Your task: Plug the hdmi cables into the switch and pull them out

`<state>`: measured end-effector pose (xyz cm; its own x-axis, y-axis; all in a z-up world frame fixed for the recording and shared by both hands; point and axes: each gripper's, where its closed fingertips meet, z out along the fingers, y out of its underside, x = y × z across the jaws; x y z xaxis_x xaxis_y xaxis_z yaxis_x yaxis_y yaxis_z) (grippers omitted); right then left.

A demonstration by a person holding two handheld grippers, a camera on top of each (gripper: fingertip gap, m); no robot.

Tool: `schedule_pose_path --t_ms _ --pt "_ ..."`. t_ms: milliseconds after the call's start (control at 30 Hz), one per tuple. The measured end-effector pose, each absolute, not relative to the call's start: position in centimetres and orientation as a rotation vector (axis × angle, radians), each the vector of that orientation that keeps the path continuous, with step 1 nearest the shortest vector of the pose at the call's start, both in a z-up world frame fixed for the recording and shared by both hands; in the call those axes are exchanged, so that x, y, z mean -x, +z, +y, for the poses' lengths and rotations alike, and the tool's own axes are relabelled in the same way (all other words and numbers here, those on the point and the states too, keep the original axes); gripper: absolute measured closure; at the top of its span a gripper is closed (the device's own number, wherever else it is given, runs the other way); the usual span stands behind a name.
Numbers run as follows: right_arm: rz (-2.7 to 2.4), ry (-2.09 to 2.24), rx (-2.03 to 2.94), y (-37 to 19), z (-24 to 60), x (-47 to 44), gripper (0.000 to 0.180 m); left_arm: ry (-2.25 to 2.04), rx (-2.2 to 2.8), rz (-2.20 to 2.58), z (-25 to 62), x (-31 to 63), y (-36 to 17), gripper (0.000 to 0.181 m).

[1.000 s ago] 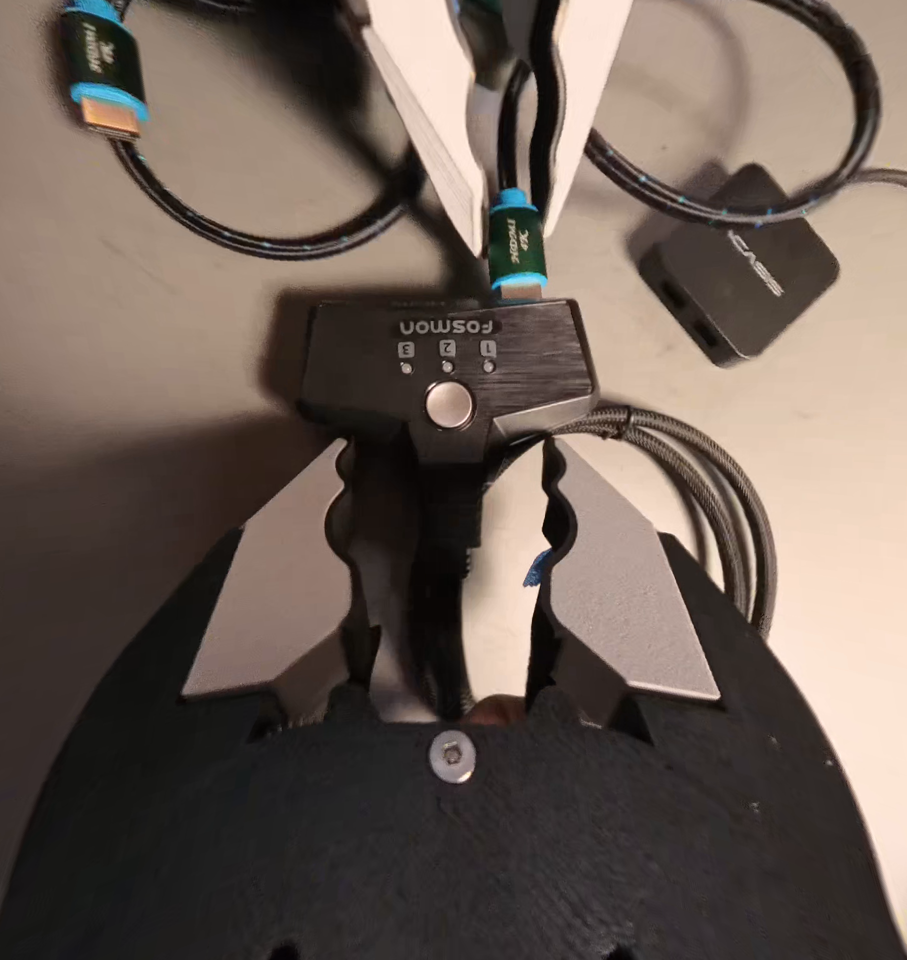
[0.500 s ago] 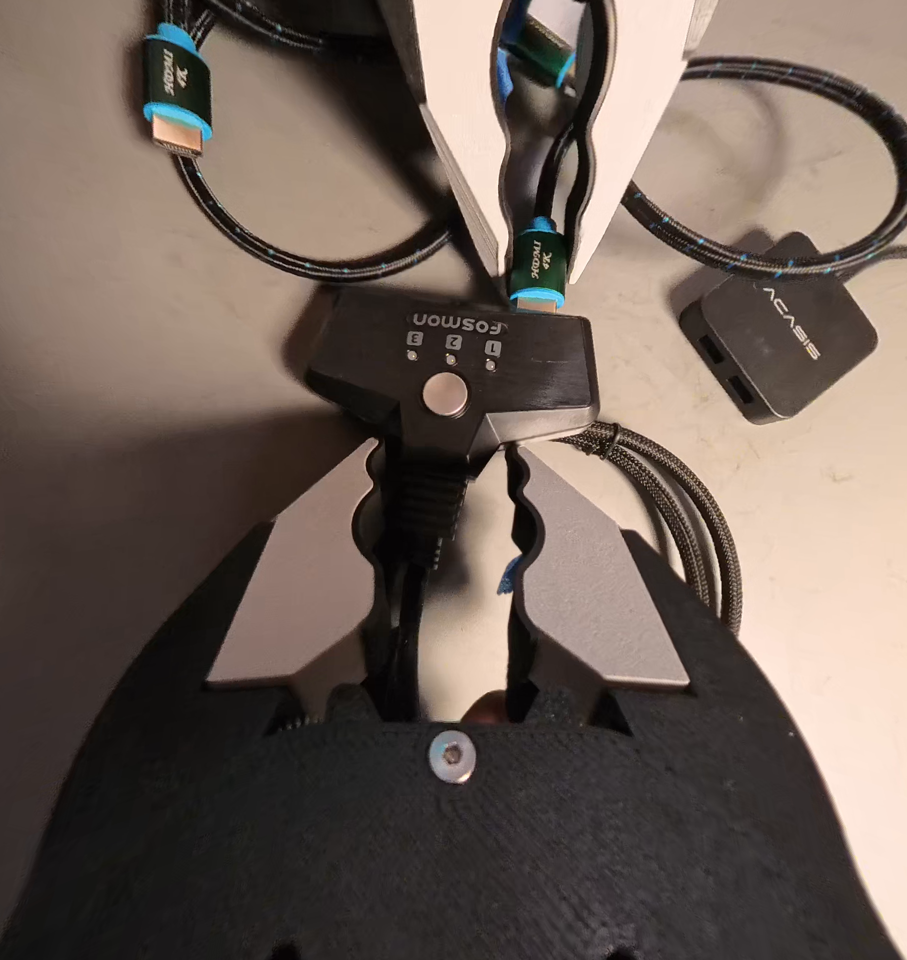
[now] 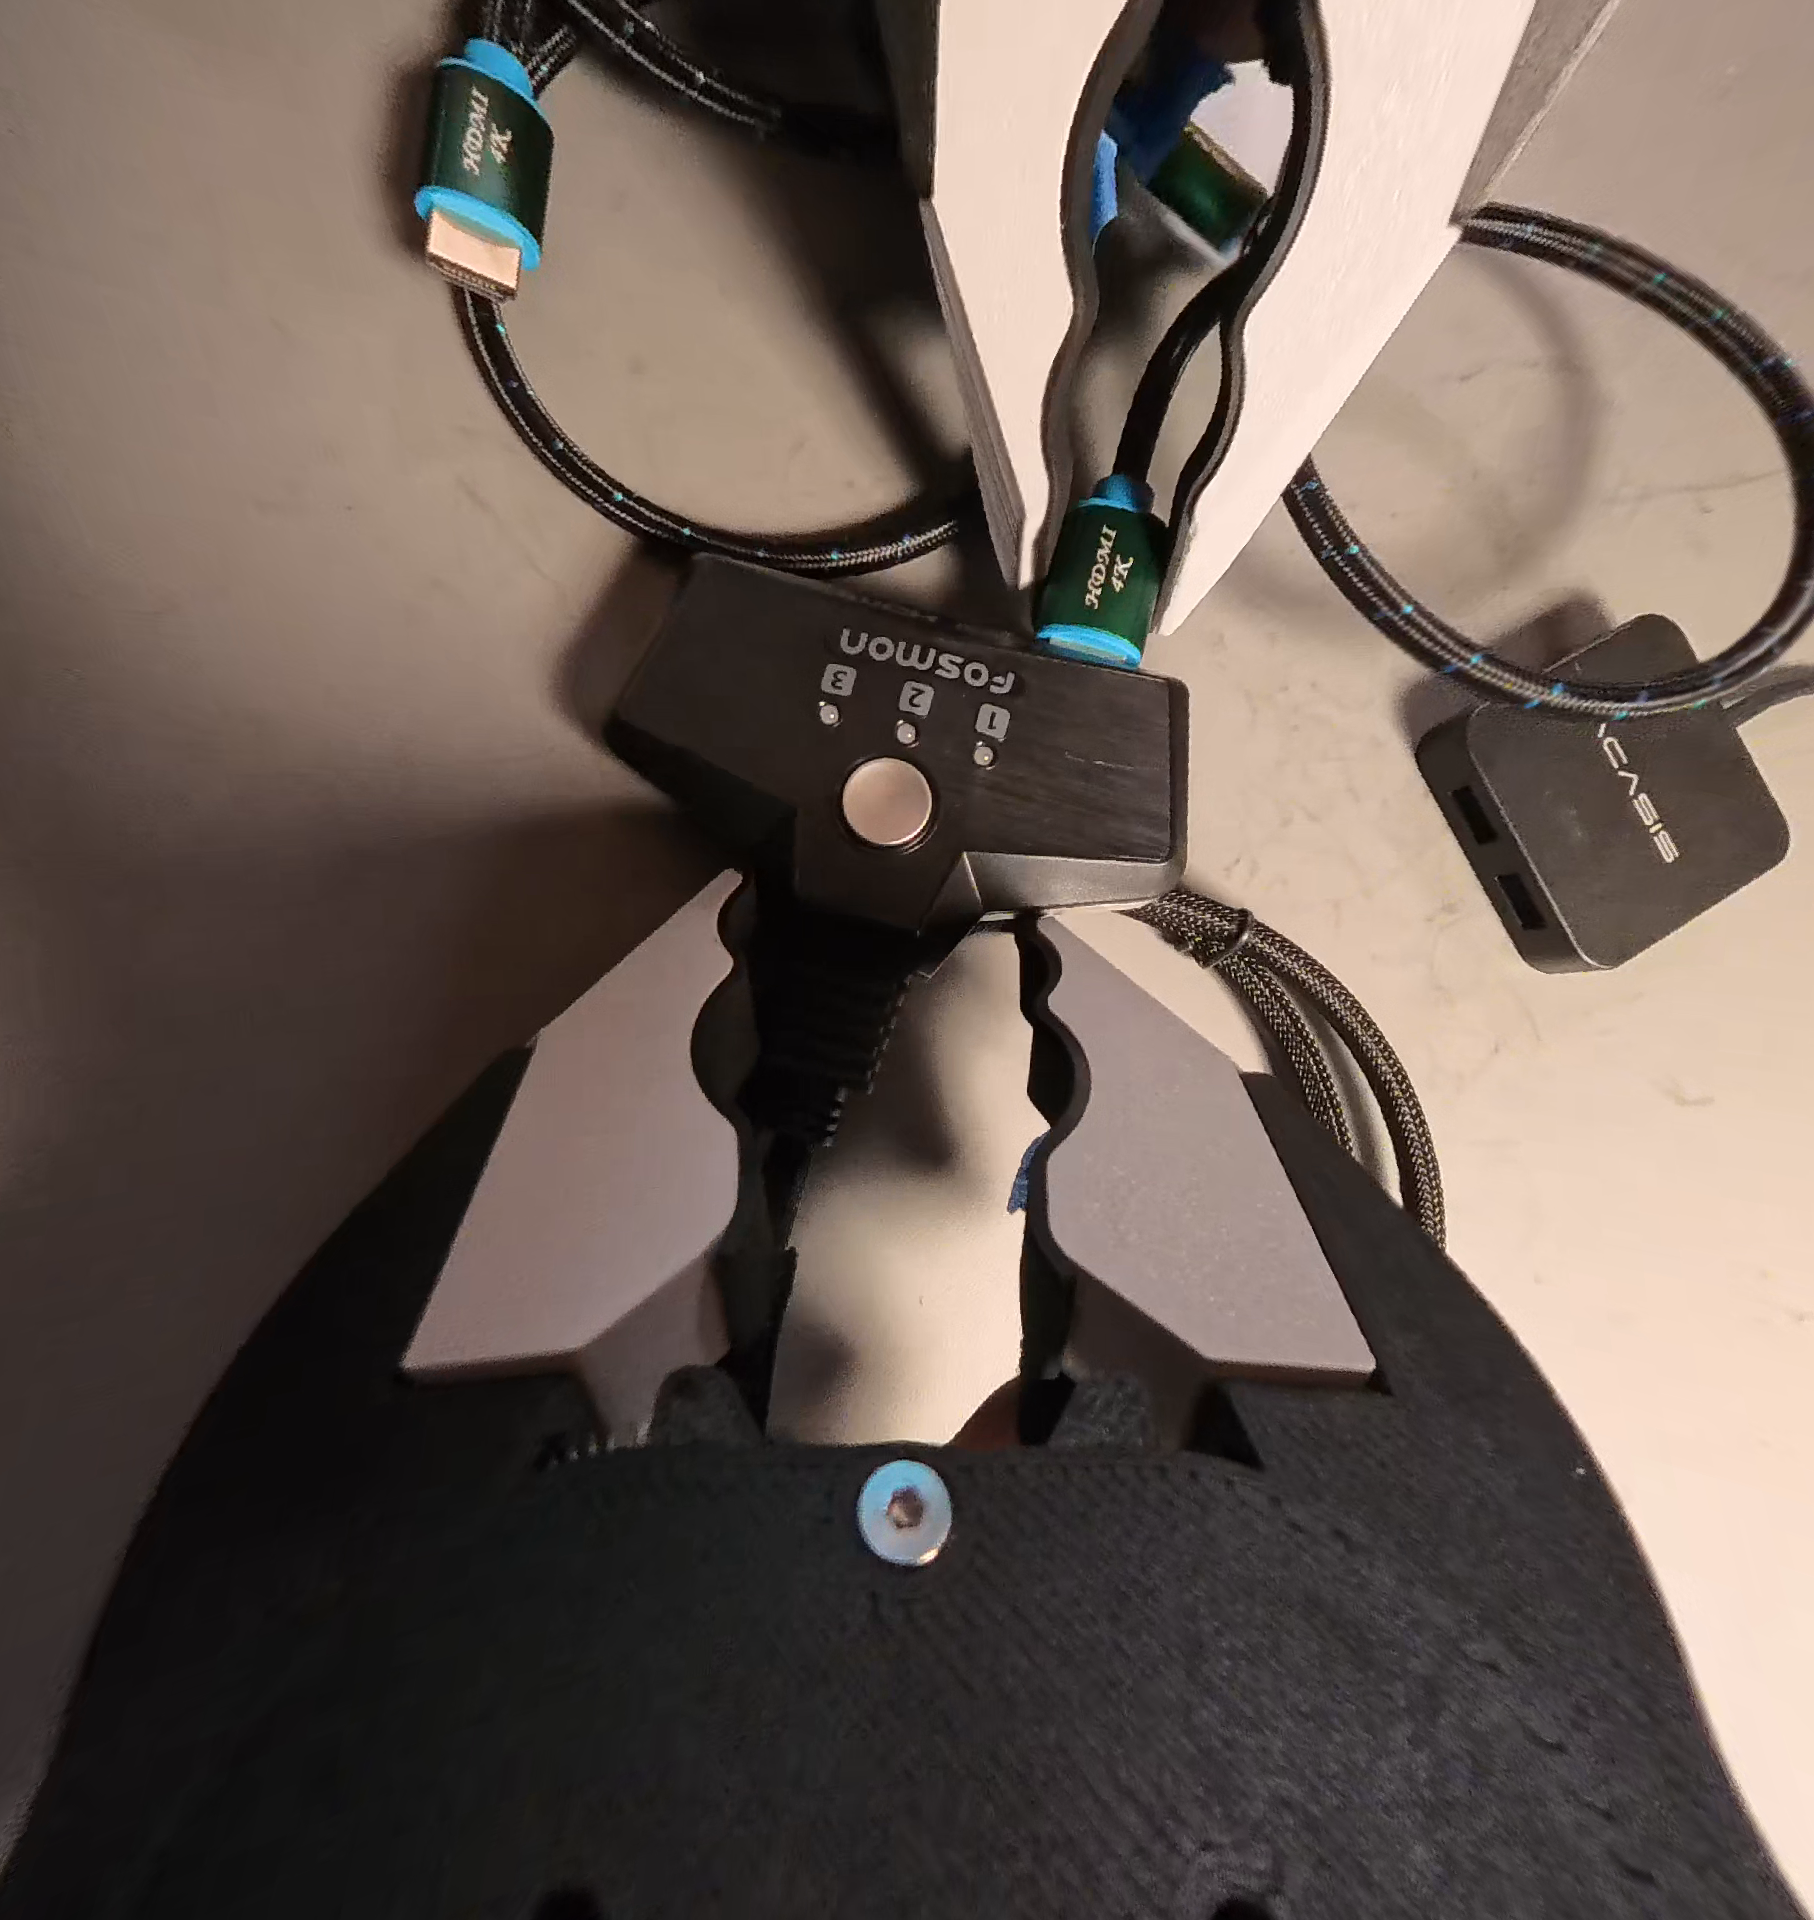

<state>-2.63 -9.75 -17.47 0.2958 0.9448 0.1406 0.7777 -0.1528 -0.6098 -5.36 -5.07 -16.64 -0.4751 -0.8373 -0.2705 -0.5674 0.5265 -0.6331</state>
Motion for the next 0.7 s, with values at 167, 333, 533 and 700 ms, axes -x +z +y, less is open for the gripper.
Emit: schedule_pose_path --t_ms 167,333,533,700 --pt "-1.423 0.353 2.022 -17.5 -9.4 1.9 0.129 -0.645 1.252 2.140 -4.5 4.9 -16.9 0.161" --pt "-1.380 0.256 2.054 -16.8 -9.5 0.5 0.123 -0.642 1.363 2.104 -4.5 4.8 -17.0 0.160" --pt "-1.335 0.195 2.098 -17.4 -9.2 -1.0 0.127 -0.777 1.473 1.897 -3.4 3.8 -14.7 0.154" --pt "-1.275 0.193 2.088 -16.8 -9.1 -2.1 0.131 -0.909 1.478 1.832 -1.8 6.1 -12.0 0.141"
